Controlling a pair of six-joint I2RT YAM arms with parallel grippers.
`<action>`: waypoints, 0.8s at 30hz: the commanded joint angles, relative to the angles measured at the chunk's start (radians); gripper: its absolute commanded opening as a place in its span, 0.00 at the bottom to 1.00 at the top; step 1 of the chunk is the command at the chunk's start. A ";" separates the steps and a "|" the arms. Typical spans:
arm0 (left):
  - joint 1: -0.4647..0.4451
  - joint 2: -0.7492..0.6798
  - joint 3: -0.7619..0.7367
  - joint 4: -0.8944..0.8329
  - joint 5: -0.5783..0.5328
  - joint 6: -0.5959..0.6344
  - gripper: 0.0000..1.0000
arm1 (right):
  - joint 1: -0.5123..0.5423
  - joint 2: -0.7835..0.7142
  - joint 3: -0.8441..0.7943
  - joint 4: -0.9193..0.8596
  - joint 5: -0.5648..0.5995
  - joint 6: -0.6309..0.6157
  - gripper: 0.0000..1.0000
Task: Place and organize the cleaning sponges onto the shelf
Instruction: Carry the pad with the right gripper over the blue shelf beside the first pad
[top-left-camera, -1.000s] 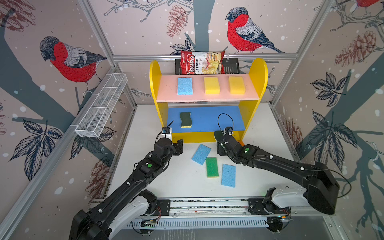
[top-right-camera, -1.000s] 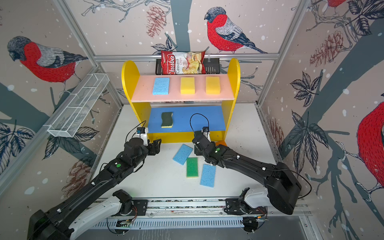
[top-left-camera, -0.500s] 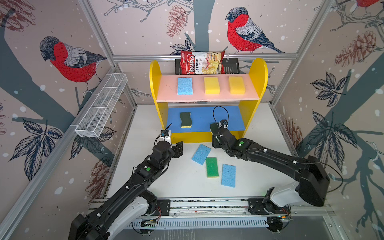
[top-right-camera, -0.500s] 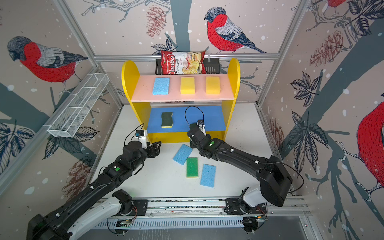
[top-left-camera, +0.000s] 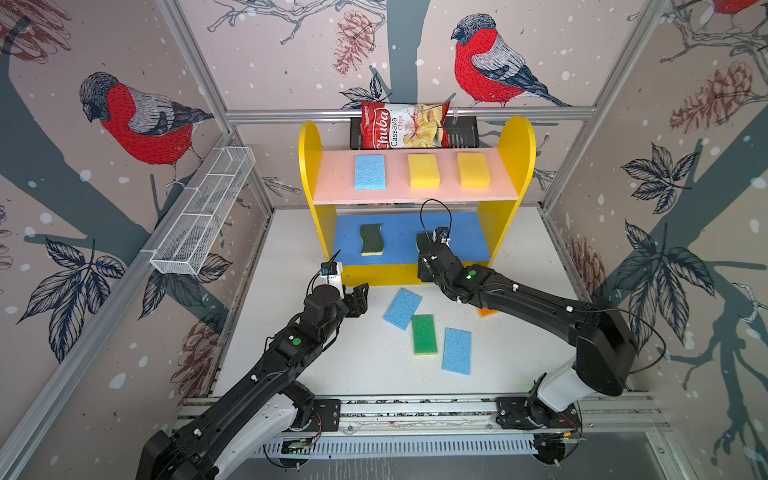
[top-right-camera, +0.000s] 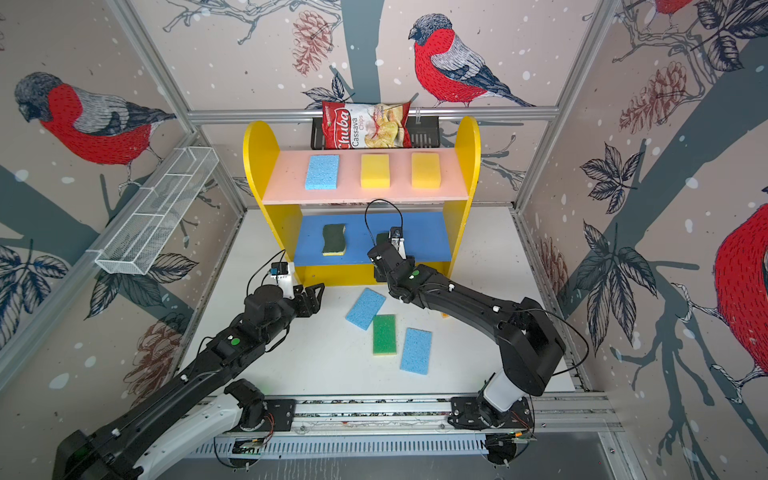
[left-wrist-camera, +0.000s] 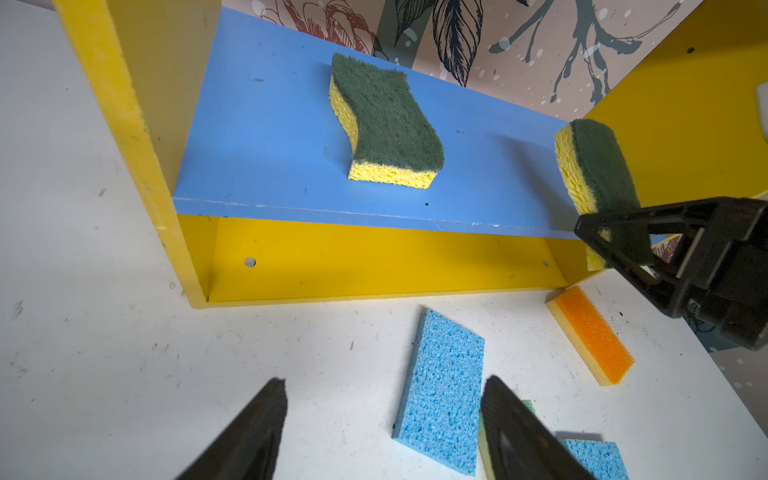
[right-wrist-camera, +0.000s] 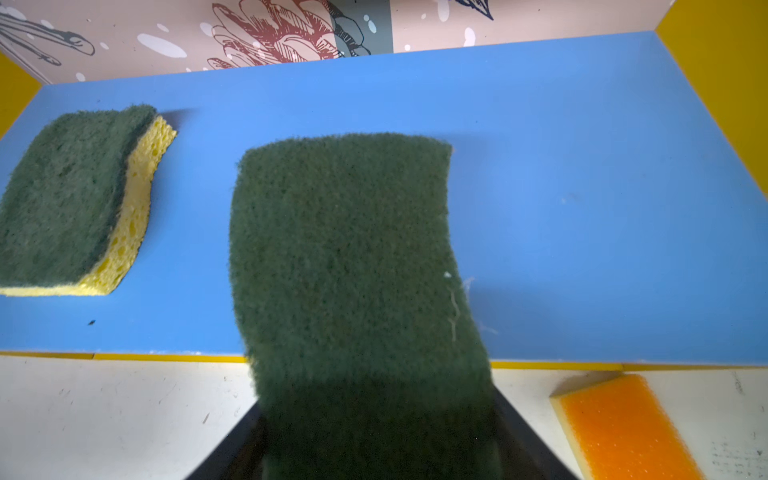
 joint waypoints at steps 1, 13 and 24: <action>0.000 -0.006 -0.001 0.046 -0.008 0.005 0.75 | -0.007 0.017 0.026 0.054 0.010 -0.023 0.68; -0.001 -0.005 -0.014 0.082 -0.014 0.011 0.74 | -0.018 0.107 0.107 0.077 0.027 -0.042 0.68; 0.000 0.003 -0.017 0.103 -0.016 0.015 0.74 | -0.033 0.162 0.152 0.100 0.014 -0.033 0.68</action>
